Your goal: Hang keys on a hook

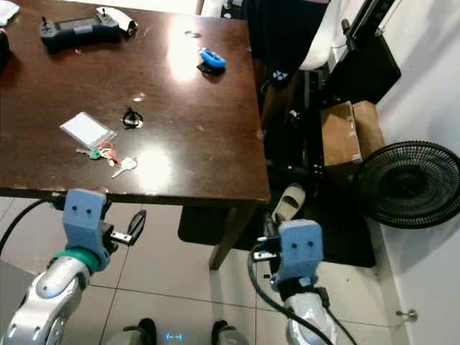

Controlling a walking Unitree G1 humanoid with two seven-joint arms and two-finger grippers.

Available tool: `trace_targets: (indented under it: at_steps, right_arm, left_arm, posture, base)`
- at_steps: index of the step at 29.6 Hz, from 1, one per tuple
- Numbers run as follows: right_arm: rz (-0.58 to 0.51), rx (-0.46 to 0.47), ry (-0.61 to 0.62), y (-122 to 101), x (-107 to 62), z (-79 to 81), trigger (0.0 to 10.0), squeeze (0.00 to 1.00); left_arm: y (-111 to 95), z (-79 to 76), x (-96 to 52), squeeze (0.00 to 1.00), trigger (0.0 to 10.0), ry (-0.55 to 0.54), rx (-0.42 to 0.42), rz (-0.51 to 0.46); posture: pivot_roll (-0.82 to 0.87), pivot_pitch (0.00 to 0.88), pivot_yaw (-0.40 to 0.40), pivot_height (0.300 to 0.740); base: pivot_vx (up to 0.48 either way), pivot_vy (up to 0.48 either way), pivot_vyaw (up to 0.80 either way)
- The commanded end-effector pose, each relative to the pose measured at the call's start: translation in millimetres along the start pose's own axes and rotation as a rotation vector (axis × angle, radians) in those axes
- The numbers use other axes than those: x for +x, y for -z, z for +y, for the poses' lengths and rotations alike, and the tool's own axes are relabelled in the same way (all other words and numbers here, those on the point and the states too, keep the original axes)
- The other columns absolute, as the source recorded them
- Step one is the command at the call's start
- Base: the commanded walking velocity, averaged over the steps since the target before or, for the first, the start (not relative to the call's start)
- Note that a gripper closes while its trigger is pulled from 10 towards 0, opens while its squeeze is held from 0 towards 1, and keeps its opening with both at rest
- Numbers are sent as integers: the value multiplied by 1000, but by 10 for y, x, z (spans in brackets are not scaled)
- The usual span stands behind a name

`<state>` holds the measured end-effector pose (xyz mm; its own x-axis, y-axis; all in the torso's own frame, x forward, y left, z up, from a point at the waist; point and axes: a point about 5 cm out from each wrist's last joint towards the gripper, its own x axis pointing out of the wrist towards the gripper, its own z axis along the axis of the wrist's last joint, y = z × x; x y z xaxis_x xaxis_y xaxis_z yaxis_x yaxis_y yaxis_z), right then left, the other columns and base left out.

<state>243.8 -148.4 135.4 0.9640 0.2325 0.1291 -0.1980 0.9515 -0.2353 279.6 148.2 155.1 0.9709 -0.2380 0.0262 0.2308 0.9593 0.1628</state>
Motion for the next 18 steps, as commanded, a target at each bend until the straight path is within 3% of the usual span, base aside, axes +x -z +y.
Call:
trace_targets:
  at_steps: [1, 6, 9, 12, 18]
  right_arm:
    - [21, -26, -66, 70, -11, 49, 10000, 0]
    - [69, -45, -95, 208, -24, 66, 10000, 0]
    - [141, -73, -111, 404, -86, 34, 10000, 0]
    - [152, -81, -116, 437, -97, 25, 10000, 0]
    - [124, -10, -95, 376, -9, -50, 10000, 0]
  left_arm:
    - [15, -49, 1, 0, 10000, 36, 25, -6]
    - [77, -71, -18, 0, 10000, 62, 73, -1]
    - [170, -142, -63, 0, 10000, 104, 94, 27]
    - [184, -155, -68, 0, 10000, 111, 95, 31]
    - [140, -223, -4, 0, 10000, 115, 48, 10]
  posture:
    - [-64, 201, -45, 740]
    - [-64, 195, -45, 740]
    - [-65, 187, -47, 740]
    - [-65, 187, -47, 740]
    - [-67, 168, -60, 740]
  base:
    - [0, 0, 0]
    - [0, 0, 0]
    - [0, 0, 0]
    - [0, 0, 0]
    - [0, 0, 0]
